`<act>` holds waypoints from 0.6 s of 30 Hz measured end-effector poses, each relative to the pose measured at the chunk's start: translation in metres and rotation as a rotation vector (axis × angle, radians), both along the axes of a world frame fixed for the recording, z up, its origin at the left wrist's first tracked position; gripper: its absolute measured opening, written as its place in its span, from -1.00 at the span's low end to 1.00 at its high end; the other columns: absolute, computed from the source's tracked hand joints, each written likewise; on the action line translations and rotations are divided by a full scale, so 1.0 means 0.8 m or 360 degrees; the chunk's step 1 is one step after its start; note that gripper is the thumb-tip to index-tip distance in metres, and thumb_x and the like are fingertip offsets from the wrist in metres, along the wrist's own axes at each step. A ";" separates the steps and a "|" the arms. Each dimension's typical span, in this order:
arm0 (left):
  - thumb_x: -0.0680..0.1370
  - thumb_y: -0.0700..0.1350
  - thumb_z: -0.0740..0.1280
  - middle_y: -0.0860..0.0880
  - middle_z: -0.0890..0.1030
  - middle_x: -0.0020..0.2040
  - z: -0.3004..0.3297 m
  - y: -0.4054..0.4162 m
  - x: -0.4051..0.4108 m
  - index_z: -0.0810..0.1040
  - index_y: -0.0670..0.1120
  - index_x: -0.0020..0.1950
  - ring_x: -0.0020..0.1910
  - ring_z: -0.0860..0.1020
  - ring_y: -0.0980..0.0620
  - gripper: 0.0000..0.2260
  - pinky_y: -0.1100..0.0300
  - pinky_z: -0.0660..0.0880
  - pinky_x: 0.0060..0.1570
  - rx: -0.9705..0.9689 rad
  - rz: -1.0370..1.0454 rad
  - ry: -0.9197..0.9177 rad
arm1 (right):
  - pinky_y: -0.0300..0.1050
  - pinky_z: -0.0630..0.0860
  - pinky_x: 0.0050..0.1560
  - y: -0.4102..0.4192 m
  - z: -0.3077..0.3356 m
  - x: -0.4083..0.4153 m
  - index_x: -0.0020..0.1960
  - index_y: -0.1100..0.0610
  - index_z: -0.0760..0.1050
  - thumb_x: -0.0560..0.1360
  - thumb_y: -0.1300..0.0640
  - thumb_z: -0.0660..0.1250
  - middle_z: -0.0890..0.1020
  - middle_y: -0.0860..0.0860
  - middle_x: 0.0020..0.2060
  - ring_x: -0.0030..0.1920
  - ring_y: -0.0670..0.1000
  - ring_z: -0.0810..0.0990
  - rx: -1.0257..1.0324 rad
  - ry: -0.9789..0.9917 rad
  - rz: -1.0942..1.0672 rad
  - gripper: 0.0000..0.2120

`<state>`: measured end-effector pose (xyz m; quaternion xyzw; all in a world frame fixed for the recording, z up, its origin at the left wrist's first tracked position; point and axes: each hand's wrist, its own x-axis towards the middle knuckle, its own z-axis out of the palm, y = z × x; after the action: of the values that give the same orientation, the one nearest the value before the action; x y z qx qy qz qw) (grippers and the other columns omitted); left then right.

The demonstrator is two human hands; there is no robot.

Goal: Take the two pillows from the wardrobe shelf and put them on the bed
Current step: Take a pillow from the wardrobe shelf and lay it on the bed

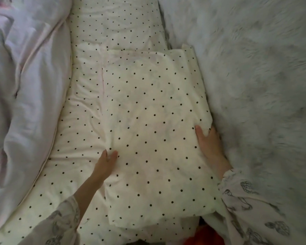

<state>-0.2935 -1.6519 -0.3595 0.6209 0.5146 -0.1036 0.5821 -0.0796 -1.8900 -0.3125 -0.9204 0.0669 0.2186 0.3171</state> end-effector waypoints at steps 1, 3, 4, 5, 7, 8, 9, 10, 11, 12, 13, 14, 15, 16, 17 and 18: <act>0.57 0.06 0.21 -0.11 0.50 0.25 0.000 0.003 0.001 0.32 -0.14 0.36 0.18 0.48 -0.10 -0.57 -0.04 0.43 0.22 -0.0024 -0.0039 -0.0002 | 0.17 0.24 0.38 0.001 -0.002 -0.002 0.48 0.08 0.12 0.48 -0.24 0.16 0.31 0.14 0.42 0.39 0.17 0.29 -0.0074 -0.0025 -0.0009 -0.31; 0.56 0.00 0.25 -0.08 0.50 0.22 0.002 0.011 0.010 0.26 -0.12 0.39 0.10 0.51 -0.06 -0.55 0.03 0.49 0.06 -0.0092 -0.0021 0.0000 | 0.22 0.19 0.39 0.003 -0.001 -0.002 0.50 0.09 0.03 0.50 -0.19 0.16 0.24 0.15 0.45 0.41 0.20 0.23 -0.0138 -0.0098 0.0027 -0.30; 0.54 -0.05 0.27 -0.05 0.50 0.18 0.003 0.015 0.015 0.21 -0.09 0.43 0.04 0.53 -0.02 -0.51 0.10 0.50 -0.07 -0.0113 0.0011 -0.0022 | 0.22 0.18 0.39 0.004 0.000 -0.002 0.51 0.09 0.00 0.50 -0.15 0.17 0.21 0.16 0.46 0.42 0.21 0.22 -0.0149 -0.0148 0.0070 -0.31; 0.53 -0.10 0.29 -0.03 0.49 0.16 0.004 0.021 0.022 0.16 -0.05 0.46 -0.02 0.53 0.03 -0.46 0.18 0.47 -0.17 -0.0101 0.0017 -0.0066 | 0.22 0.17 0.39 0.006 0.002 0.000 0.51 0.08 -0.01 0.51 -0.13 0.18 0.19 0.15 0.47 0.43 0.20 0.20 -0.0173 -0.0208 0.0121 -0.31; 0.53 -0.14 0.29 -0.04 0.44 0.23 0.008 0.036 0.043 0.12 -0.01 0.49 0.01 0.50 0.04 -0.42 0.25 0.43 -0.19 -0.0005 -0.0038 -0.0164 | 0.22 0.14 0.40 0.012 0.005 0.004 0.51 0.05 0.01 0.50 -0.12 0.18 0.15 0.13 0.49 0.45 0.19 0.14 -0.0282 -0.0311 0.0244 -0.33; 0.54 -0.10 0.28 -0.04 0.39 0.31 0.010 0.046 0.057 0.11 0.01 0.50 0.11 0.46 0.03 -0.42 0.23 0.43 -0.08 0.0039 -0.0066 -0.0208 | 0.22 0.13 0.38 0.016 0.006 0.008 0.50 0.04 0.02 0.50 -0.13 0.18 0.13 0.12 0.50 0.46 0.18 0.11 -0.0343 -0.0357 0.0320 -0.34; 0.55 -0.03 0.27 -0.03 0.34 0.38 0.012 0.056 0.072 0.08 0.02 0.51 0.23 0.40 0.02 -0.41 0.16 0.41 0.09 0.0061 -0.0089 -0.0242 | 0.23 0.14 0.36 0.022 0.005 0.012 0.49 0.02 0.05 0.50 -0.15 0.17 0.12 0.12 0.50 0.47 0.17 0.09 -0.0380 -0.0398 0.0399 -0.36; 0.54 0.05 0.27 -0.03 0.28 0.45 0.013 0.066 0.088 0.04 0.04 0.52 0.33 0.35 -0.01 -0.38 0.07 0.35 0.24 0.0040 -0.0092 -0.0249 | 0.23 0.17 0.35 0.028 0.003 0.018 0.47 0.00 0.09 0.49 -0.16 0.17 0.12 0.13 0.49 0.47 0.17 0.09 -0.0390 -0.0429 0.0470 -0.38; 0.52 0.13 0.27 -0.02 0.25 0.48 0.011 0.075 0.102 -0.02 0.06 0.52 0.40 0.31 -0.04 -0.32 -0.01 0.28 0.34 -0.0008 -0.0073 -0.0241 | 0.23 0.19 0.34 0.032 0.000 0.022 0.44 -0.01 0.12 0.48 -0.18 0.17 0.13 0.14 0.49 0.46 0.17 0.09 -0.0386 -0.0441 0.0531 -0.40; 0.49 0.19 0.28 -0.02 0.25 0.49 0.009 0.080 0.113 -0.06 0.06 0.52 0.41 0.30 -0.07 -0.26 -0.05 0.25 0.36 -0.0071 -0.0044 -0.0208 | 0.23 0.19 0.35 0.036 -0.004 0.023 0.42 -0.02 0.14 0.46 -0.20 0.18 0.11 0.14 0.49 0.46 0.18 0.09 -0.0386 -0.0425 0.0568 -0.40; 0.46 0.22 0.31 -0.03 0.27 0.47 0.005 0.082 0.121 -0.07 0.04 0.52 0.39 0.33 -0.08 -0.21 -0.04 0.29 0.34 -0.0148 -0.0011 -0.0178 | 0.22 0.18 0.36 0.037 -0.010 0.022 0.42 -0.04 0.12 0.45 -0.23 0.19 0.10 0.14 0.49 0.47 0.18 0.08 -0.0394 -0.0387 0.0565 -0.38; 0.43 0.22 0.35 -0.04 0.33 0.43 0.003 0.080 0.127 -0.02 -0.01 0.51 0.35 0.40 -0.09 -0.18 0.00 0.37 0.27 -0.0219 0.0011 -0.0161 | 0.21 0.17 0.37 0.035 -0.017 0.023 0.44 -0.05 0.09 0.42 -0.26 0.21 0.10 0.12 0.50 0.47 0.17 0.10 -0.0388 -0.0329 0.0510 -0.32; 0.40 0.20 0.40 -0.08 0.41 0.38 0.002 0.077 0.132 0.12 -0.08 0.47 0.28 0.47 -0.11 -0.21 0.06 0.46 0.15 -0.0268 0.0026 -0.0177 | 0.20 0.20 0.37 0.034 -0.021 0.029 0.45 -0.05 0.05 0.38 -0.30 0.24 0.14 0.11 0.48 0.46 0.16 0.14 -0.0332 -0.0239 0.0382 -0.24; 0.37 0.16 0.45 -0.12 0.50 0.31 0.002 0.071 0.137 0.26 -0.13 0.41 0.21 0.54 -0.11 -0.26 0.13 0.52 0.00 -0.0306 0.0046 -0.0215 | 0.18 0.23 0.37 0.034 -0.018 0.038 0.46 -0.03 0.03 0.33 -0.33 0.27 0.20 0.09 0.46 0.43 0.15 0.21 -0.0220 -0.0119 0.0188 -0.16; 0.34 0.09 0.50 -0.13 0.57 0.22 0.004 0.065 0.140 0.38 -0.15 0.33 0.12 0.60 -0.09 -0.34 0.17 0.55 -0.12 -0.0338 0.0082 -0.0291 | 0.14 0.27 0.35 0.034 -0.012 0.050 0.47 0.03 0.05 0.29 -0.36 0.31 0.27 0.07 0.43 0.40 0.15 0.28 -0.0079 -0.0017 -0.0039 -0.09; 0.33 0.02 0.53 -0.13 0.63 0.14 0.005 0.059 0.141 0.46 -0.13 0.27 0.05 0.64 -0.07 -0.43 0.19 0.58 -0.19 -0.0361 0.0128 -0.0376 | 0.09 0.32 0.33 0.033 -0.004 0.061 0.45 0.08 0.11 0.26 -0.35 0.35 0.33 0.07 0.39 0.36 0.14 0.34 0.0052 0.0048 -0.0229 -0.06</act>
<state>-0.1805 -1.6047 -0.3553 0.5380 0.4522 -0.0639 0.7085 -0.0308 -1.8633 -0.3153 -0.9046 0.1339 0.2101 0.3458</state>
